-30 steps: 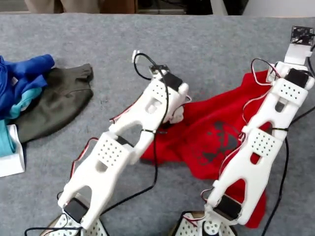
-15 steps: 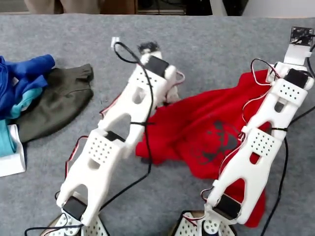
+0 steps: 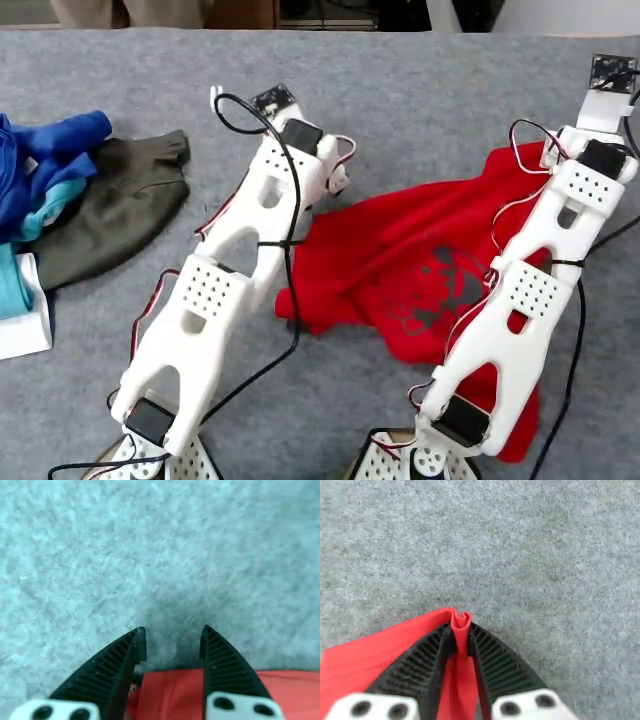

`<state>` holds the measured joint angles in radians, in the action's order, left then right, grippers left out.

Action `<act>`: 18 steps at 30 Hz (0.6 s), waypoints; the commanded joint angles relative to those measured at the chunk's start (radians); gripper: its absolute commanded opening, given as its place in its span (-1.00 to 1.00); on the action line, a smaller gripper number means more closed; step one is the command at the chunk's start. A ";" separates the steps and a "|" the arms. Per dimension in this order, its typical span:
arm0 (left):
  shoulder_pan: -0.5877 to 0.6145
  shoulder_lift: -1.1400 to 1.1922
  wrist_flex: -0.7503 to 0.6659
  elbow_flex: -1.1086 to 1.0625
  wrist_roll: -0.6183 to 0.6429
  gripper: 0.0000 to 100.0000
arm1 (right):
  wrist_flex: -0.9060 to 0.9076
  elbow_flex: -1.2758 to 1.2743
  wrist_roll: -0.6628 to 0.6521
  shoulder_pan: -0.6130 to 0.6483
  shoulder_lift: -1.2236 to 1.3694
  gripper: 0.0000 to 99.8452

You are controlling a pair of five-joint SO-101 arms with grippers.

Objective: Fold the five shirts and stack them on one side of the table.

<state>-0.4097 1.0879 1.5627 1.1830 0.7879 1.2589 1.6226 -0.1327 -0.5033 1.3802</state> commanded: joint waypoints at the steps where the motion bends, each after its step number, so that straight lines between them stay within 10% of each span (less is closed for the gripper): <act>1: -0.015 -0.012 0.054 0.044 0.008 -0.61 | -0.025 0.045 -0.006 0.016 -0.010 -0.99; 18: -0.130 -0.010 0.038 0.043 0.049 -0.67 | -0.025 0.045 -0.006 0.025 -0.010 -0.99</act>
<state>-0.5309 1.0940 1.6272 1.1845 0.8032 1.2574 1.6226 -0.1327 -0.4956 1.3802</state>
